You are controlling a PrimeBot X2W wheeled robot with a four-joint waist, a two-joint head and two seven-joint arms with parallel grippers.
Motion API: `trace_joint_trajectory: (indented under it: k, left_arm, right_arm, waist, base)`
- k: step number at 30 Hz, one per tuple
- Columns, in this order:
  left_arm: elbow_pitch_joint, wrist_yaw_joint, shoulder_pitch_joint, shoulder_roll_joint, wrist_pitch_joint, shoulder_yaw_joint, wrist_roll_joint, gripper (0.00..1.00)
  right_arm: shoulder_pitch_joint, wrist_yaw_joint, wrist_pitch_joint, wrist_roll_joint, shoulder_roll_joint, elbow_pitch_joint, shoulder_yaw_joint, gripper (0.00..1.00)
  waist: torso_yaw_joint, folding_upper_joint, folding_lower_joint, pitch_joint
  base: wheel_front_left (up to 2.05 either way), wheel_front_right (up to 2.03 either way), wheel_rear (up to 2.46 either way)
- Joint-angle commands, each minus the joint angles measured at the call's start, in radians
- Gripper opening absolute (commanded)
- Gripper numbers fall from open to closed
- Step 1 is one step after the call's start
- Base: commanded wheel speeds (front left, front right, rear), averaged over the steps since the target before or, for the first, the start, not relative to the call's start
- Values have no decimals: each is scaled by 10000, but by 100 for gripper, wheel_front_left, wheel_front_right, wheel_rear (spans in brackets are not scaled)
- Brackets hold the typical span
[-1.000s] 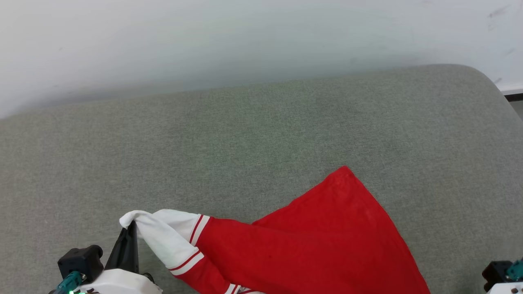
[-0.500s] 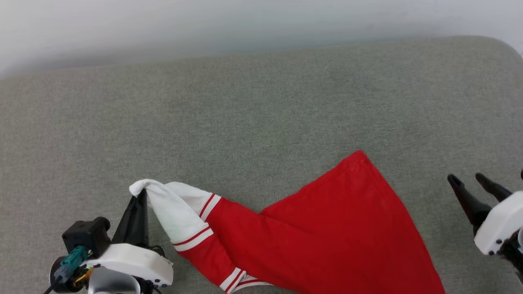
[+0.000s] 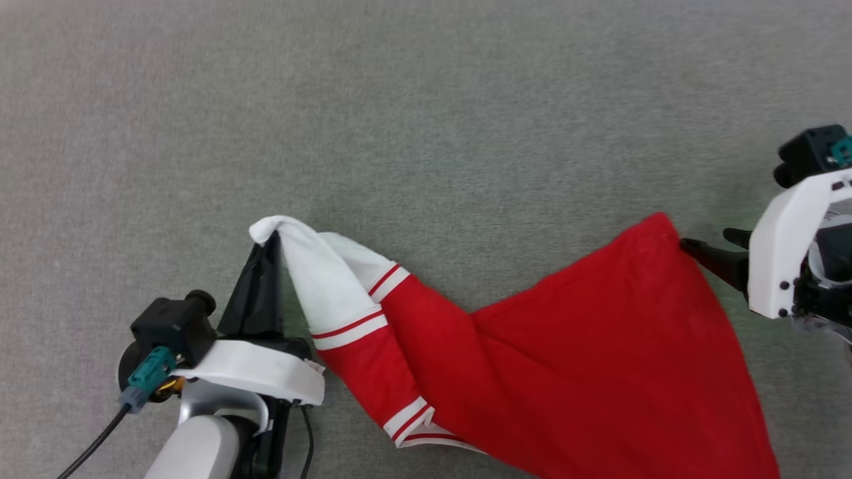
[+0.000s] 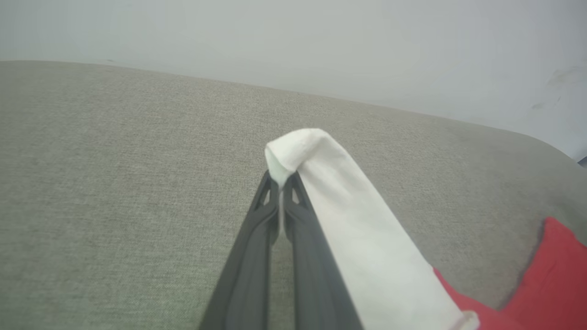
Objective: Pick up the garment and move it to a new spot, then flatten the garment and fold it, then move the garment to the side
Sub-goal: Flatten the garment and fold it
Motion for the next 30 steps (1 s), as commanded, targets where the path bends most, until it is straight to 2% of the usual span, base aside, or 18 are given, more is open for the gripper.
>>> trace_joint_trajectory:
  k: [1, 3, 10, 11, 12, 13, 21, 30]
  left_arm:
    - [35, -43, -193, -85, -95, -48, 63, 0]
    - [201, -140, -404, -237, -256, -169, 69, 0]
    - [519, -293, -682, -450, -491, -351, 33, 0]
    - [568, -313, -699, -470, -517, -365, 22, 0]
    - [615, -327, -710, -498, -571, -372, 6, 0]
    - [659, -350, -711, -518, -597, -374, -15, 0]
    - [973, -528, -834, -296, -671, -341, -6, 0]
    - [1190, -1000, -2074, 640, -1, -123, 89, 0]
  right_arm:
    - [-220, -3, 217, -66, 24, -26, 116, 100]
    - [-462, -3, 830, -40, 151, 64, 417, 100]
    - [-214, -2, 1625, -20, 244, 643, 1087, 100]
    - [-156, -2, 1682, 48, 272, 706, 1157, 48]
    - [-118, 0, 1727, 135, 311, 748, 1217, 20]
    - [-101, 0, 1727, 199, 346, 767, 1254, 0]
    - [-566, 9, 1050, 81, -126, 337, 1261, 0]
    - [-1290, -3, -761, -708, -228, 711, 907, 0]
  waist:
    - [295, 0, -1, 386]
    - [474, 0, -1, 608]
    - [731, 0, -1, 715]
    - [753, 0, -1, 719]
    - [766, 0, -1, 713]
    - [771, 0, -1, 696]
    - [652, 0, -1, 194]
    - [203, 0, -1, -1358]
  base:
    - [0, 0, 0]
    - [0, 0, 0]
    - [0, 0, 0]
    - [0, 0, 0]
    - [0, 0, 0]
    - [0, 0, 0]
    - [0, 0, 0]
    - [0, 0, 0]
